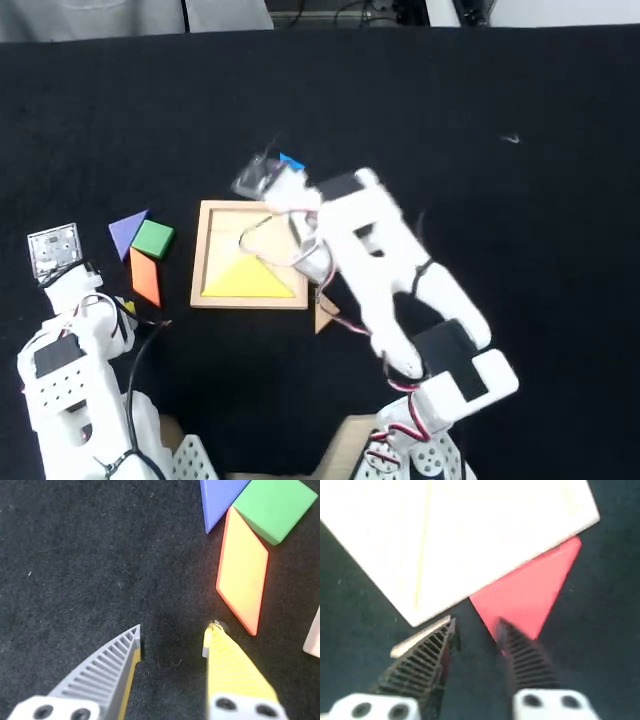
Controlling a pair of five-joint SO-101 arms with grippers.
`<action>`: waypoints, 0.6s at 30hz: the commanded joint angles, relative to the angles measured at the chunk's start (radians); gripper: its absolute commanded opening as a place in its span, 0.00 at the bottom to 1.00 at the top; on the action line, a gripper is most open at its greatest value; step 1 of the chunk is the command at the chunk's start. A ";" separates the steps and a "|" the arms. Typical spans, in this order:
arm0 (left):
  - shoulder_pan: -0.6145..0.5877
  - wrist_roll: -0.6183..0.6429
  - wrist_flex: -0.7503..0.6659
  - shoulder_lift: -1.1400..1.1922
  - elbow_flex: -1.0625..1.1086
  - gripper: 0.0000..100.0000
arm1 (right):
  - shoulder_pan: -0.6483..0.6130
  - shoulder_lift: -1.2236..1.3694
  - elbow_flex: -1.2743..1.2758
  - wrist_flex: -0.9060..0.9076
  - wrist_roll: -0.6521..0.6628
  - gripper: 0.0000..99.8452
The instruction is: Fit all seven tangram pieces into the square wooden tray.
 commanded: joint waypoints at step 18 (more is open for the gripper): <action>0.007 -0.009 -0.018 -0.012 0.001 0.21 | 0.021 0.016 0.056 -0.153 0.026 0.24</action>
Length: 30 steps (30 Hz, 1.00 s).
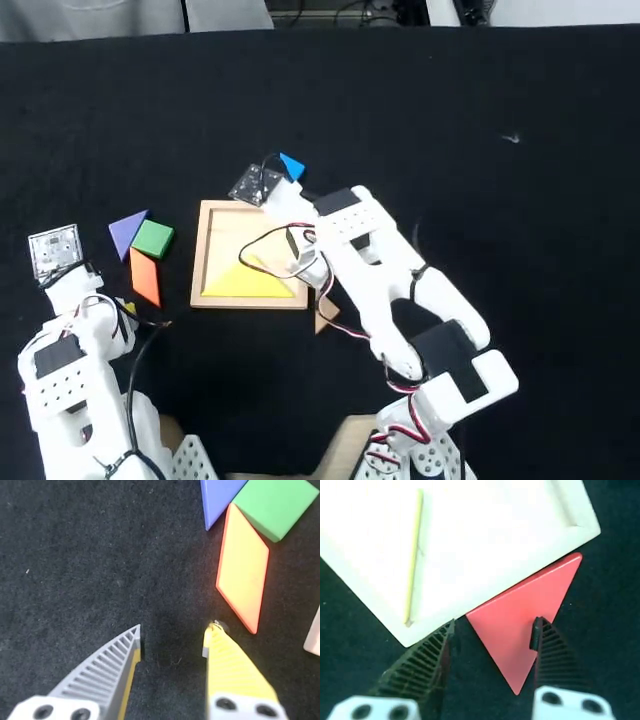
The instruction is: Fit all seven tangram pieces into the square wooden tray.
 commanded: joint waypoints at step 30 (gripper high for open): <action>0.007 -0.009 -0.018 -0.012 -0.005 0.21 | 0.114 0.153 -0.093 0.009 0.118 0.28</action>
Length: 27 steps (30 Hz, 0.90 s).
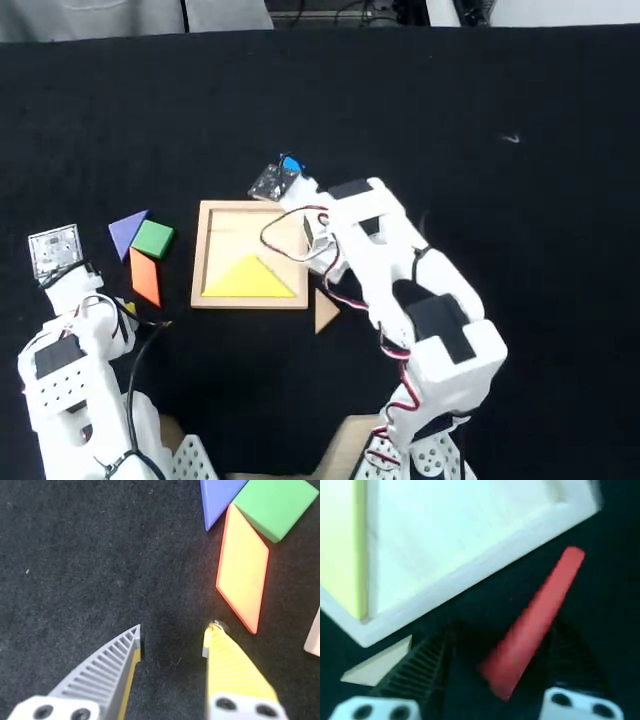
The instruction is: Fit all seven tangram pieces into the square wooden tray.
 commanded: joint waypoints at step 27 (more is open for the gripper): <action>0.007 -0.009 -0.018 -0.012 -0.005 0.21 | 0.074 -0.134 -0.110 -0.046 -0.002 0.01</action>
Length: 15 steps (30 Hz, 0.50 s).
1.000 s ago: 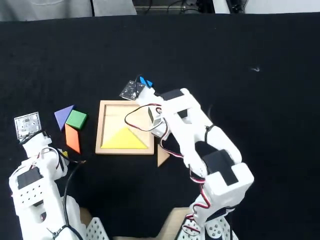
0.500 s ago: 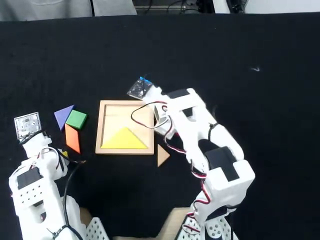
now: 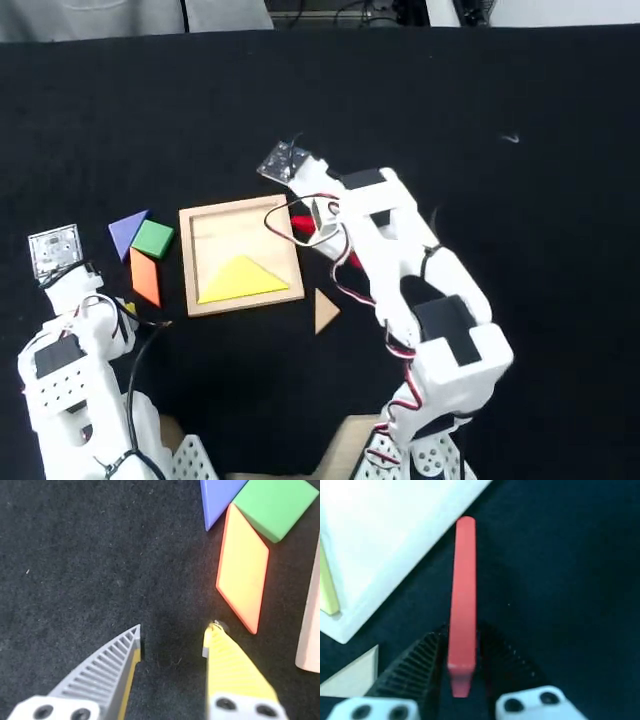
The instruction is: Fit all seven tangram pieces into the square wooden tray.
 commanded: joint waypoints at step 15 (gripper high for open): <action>-0.056 -0.003 0.109 -0.014 -0.113 0.21 | 0.018 -0.483 -0.128 0.273 -0.233 0.01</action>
